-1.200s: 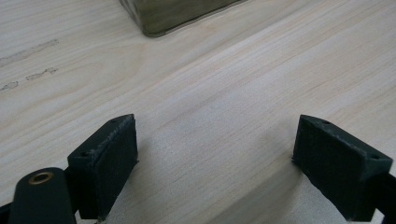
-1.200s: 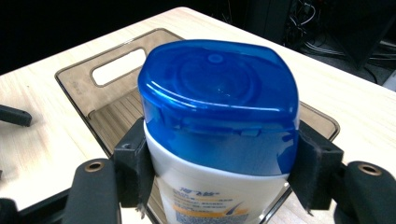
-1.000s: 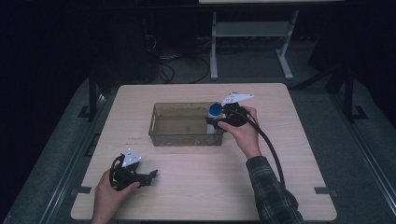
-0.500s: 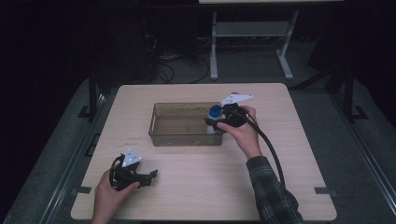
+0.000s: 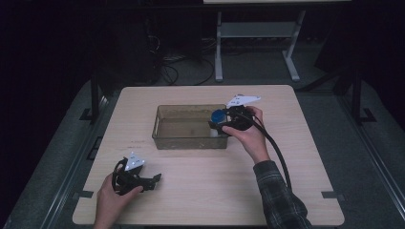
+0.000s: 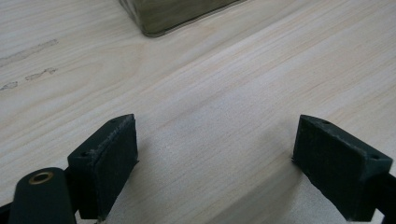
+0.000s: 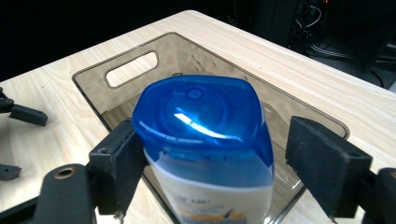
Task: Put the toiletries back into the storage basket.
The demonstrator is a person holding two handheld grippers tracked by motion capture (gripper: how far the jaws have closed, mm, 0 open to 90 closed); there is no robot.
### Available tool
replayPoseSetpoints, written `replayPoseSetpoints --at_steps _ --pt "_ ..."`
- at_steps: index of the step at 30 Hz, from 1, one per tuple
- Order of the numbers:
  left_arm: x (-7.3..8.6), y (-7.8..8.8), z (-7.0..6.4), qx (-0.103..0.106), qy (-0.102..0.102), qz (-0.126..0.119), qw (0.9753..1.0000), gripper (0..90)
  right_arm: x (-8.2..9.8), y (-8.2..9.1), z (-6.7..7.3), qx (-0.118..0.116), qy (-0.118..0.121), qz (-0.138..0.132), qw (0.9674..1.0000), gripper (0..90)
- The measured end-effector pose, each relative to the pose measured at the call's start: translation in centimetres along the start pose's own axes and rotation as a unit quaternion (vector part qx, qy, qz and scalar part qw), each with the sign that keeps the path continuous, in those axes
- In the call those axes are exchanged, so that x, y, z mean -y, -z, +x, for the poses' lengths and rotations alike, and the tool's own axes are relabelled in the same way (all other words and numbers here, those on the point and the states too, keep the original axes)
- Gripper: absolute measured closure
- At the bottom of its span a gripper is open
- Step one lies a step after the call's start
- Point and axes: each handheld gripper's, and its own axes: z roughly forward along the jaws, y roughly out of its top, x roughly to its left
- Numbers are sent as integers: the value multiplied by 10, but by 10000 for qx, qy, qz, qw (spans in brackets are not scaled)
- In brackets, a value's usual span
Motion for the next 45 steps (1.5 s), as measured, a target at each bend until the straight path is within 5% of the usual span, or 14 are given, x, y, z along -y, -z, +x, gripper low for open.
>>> replayPoseSetpoints --at_steps 20,45 --pt "0 0 0 -11 -1 6 10000 126 21 32 -4 -42 -133 -48 9999 216" --pt "0 -1 0 -16 6 -22 10000 125 69 73 -9 538 -303 121 9980 227"
